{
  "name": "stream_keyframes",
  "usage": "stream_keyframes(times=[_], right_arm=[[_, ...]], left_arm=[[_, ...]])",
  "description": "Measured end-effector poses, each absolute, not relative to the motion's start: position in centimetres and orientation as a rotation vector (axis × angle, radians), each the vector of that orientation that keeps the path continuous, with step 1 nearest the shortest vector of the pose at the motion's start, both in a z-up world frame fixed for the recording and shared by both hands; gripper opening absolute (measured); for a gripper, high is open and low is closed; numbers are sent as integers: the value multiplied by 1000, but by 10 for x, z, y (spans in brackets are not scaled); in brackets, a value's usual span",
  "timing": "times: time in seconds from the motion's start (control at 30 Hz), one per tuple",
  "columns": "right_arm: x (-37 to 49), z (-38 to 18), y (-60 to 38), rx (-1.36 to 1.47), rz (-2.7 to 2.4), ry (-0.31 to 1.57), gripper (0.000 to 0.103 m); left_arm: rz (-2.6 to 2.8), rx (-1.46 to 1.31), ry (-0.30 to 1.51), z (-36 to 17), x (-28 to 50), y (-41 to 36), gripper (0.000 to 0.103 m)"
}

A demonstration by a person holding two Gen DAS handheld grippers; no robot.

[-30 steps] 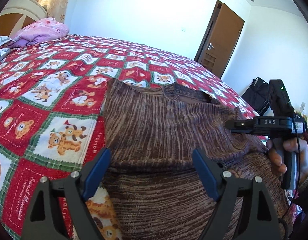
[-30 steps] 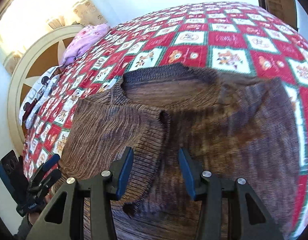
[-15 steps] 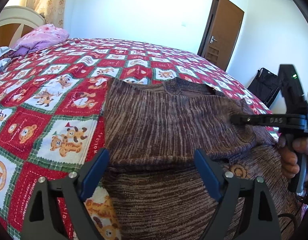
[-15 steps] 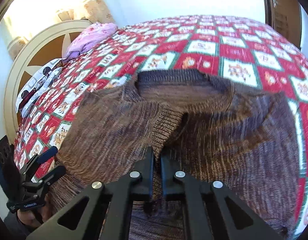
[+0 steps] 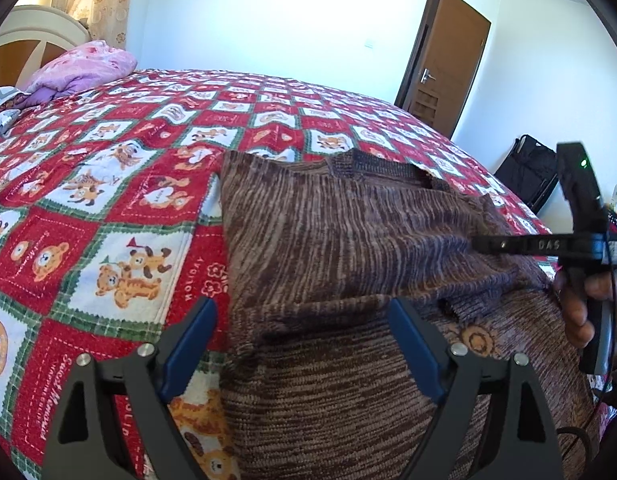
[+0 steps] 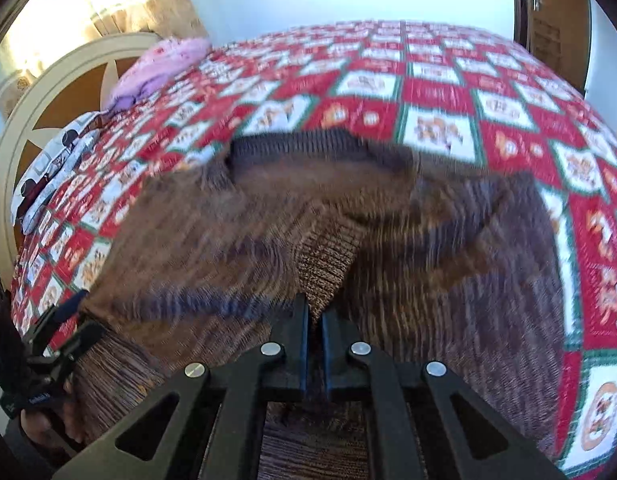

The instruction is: Fold small clothes

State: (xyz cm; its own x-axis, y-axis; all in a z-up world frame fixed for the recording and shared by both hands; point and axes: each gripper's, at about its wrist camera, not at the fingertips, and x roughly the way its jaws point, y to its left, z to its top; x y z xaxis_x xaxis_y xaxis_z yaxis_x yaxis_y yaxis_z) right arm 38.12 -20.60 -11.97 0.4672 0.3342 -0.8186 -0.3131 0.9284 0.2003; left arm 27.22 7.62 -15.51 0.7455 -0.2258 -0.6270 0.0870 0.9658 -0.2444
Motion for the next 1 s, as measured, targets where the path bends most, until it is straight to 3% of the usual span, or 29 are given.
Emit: stream_keyframes(times=[0.07,0.1,0.13,0.3,0.43,1.0], right_arm=[[375,-113,-211,29,370,980,38],[372,-109,-211,34,373,969,60],[367,-103,-212,44,385,947,62],[332,-85,-190,29,574,895,62],[322,-115,-163,-104,606,987,62],[268,-116,-220,-102,394,970,62]], left_arm=[[-176,-207,704,-154,271,76,90],[-175,-207,706,-154,271,76,90],[-173,-207,710,-155,271,76,90],[-147,-197,742,-157,275,75,90],[-140,-182,764,-159,274,73,90],[-141,-161,812,-152,202,66,90]])
